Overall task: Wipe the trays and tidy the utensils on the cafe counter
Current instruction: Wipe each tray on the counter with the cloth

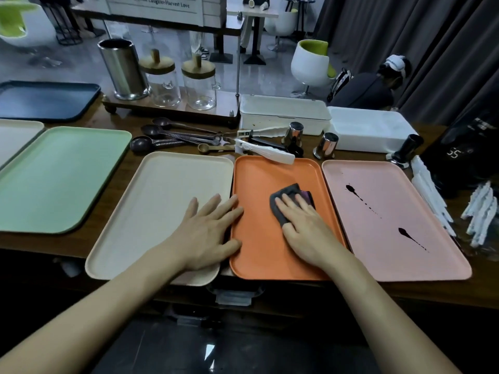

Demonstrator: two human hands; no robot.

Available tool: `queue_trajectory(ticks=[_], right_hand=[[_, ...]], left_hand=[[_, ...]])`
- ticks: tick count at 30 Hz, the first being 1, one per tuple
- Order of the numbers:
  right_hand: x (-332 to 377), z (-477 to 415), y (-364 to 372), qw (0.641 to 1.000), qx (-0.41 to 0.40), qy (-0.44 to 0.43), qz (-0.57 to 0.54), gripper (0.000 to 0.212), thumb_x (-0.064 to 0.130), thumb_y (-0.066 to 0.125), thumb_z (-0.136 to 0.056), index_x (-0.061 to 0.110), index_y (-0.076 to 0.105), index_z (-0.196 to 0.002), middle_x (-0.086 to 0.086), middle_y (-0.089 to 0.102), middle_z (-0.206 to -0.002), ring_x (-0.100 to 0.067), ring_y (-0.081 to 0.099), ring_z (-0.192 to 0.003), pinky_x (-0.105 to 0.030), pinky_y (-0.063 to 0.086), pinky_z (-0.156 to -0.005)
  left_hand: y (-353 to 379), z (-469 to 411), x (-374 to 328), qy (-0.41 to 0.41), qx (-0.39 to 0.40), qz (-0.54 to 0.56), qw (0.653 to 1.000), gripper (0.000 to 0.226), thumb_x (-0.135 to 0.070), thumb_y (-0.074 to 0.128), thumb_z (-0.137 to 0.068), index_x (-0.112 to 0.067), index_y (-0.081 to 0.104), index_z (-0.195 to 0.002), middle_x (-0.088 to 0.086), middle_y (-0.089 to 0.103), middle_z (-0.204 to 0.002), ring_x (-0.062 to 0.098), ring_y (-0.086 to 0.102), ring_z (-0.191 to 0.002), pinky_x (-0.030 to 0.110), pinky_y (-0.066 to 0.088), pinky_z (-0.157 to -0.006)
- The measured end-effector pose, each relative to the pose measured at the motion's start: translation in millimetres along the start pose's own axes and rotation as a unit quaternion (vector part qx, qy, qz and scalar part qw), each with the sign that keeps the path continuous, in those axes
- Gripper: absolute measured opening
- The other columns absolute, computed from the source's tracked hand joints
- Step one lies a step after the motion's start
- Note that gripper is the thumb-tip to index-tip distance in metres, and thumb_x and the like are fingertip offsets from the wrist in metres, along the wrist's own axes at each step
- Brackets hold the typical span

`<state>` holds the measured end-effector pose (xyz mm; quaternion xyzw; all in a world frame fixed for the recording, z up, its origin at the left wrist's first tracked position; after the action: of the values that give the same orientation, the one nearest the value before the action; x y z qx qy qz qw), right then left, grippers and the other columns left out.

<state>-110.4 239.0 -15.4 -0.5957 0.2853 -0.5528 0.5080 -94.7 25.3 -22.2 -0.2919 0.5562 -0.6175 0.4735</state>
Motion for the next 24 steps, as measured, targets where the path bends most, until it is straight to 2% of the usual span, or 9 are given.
queue_trajectory(ticks=[3,9,13,15,18,20,22,24], right_hand=[[13,1,7,0.999,-0.016,0.029,0.032,0.064,0.019,0.034,-0.1,0.023,0.015,-0.161,0.002,0.01,-0.169,-0.022,0.001,-0.155,-0.042,0.005,-0.126],[75,24,36,0.999,-0.024,-0.025,0.015,0.068,0.017,0.037,-0.098,0.02,0.013,-0.161,0.001,0.009,-0.169,-0.021,-0.002,-0.155,-0.042,0.003,-0.126],[62,36,29,0.999,-0.021,-0.024,-0.001,0.065,0.017,0.037,-0.101,0.023,0.015,-0.161,0.007,0.011,-0.168,-0.015,-0.001,-0.155,-0.035,0.004,-0.126],[45,41,23,1.0,-0.025,0.004,-0.001,0.063,0.016,0.037,-0.102,0.023,0.016,-0.161,0.008,0.012,-0.168,-0.014,0.0,-0.155,-0.033,0.006,-0.125],[28,44,17,0.997,-0.046,0.059,-0.002,0.06,0.017,0.034,-0.104,0.023,0.015,-0.161,0.006,0.01,-0.169,-0.016,-0.001,-0.155,-0.036,0.006,-0.126],[34,45,18,0.996,-0.063,0.059,-0.005,0.06,0.02,0.036,-0.106,0.026,0.013,-0.161,0.003,0.006,-0.169,-0.019,-0.004,-0.155,-0.04,0.005,-0.126],[42,58,18,0.992,-0.109,0.063,-0.012,0.058,0.026,0.041,-0.106,0.025,0.021,-0.16,0.001,0.007,-0.169,-0.019,-0.004,-0.156,-0.039,0.006,-0.126],[46,80,20,0.983,-0.157,0.09,-0.016,0.05,0.03,0.042,-0.105,0.019,0.039,-0.154,-0.003,0.023,-0.166,-0.02,0.009,-0.155,-0.036,0.013,-0.125]], left_hand=[[-2,-1,3,0.011,0.05,0.002,0.999,0.1,-0.085,0.034,-0.087,-0.035,-0.009,-0.162,-0.015,-0.02,-0.167,0.019,-0.015,-0.156,0.056,-0.006,-0.124],[-7,-5,7,0.04,0.131,0.0,0.991,0.132,-0.094,0.052,-0.066,-0.034,-0.023,-0.157,-0.012,-0.031,-0.163,0.019,-0.024,-0.153,0.055,-0.01,-0.124],[-8,-6,9,0.046,0.153,-0.01,0.987,0.137,-0.097,0.05,-0.061,-0.034,-0.025,-0.157,-0.012,-0.035,-0.161,0.019,-0.026,-0.153,0.055,-0.011,-0.124],[-7,-6,9,0.045,0.153,-0.008,0.987,0.138,-0.098,0.05,-0.059,-0.034,-0.023,-0.157,-0.012,-0.034,-0.162,0.02,-0.026,-0.153,0.055,-0.011,-0.124],[-6,-5,9,0.045,0.148,-0.004,0.988,0.141,-0.1,0.046,-0.053,-0.035,-0.022,-0.158,-0.012,-0.032,-0.163,0.021,-0.024,-0.153,0.055,-0.01,-0.124],[-7,-5,9,0.044,0.144,0.0,0.989,0.14,-0.098,0.047,-0.054,-0.035,-0.021,-0.158,-0.012,-0.03,-0.164,0.022,-0.023,-0.154,0.056,-0.009,-0.124],[-6,-5,9,0.045,0.137,0.003,0.99,0.139,-0.097,0.05,-0.056,-0.034,-0.019,-0.159,-0.012,-0.029,-0.165,0.022,-0.022,-0.154,0.058,-0.008,-0.123],[-5,-6,10,0.048,0.133,0.004,0.99,0.141,-0.1,0.047,-0.054,-0.033,-0.019,-0.159,-0.012,-0.029,-0.165,0.023,-0.022,-0.154,0.059,-0.007,-0.123]])
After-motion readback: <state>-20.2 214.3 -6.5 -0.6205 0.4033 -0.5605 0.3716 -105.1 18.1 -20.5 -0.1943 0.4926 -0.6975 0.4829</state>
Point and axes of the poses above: each hand's wrist, its own z-axis away from the middle knuckle, its own y-axis out of the palm, x = y × z, the point moved 5 cm from there along -z, towards the middle knuckle
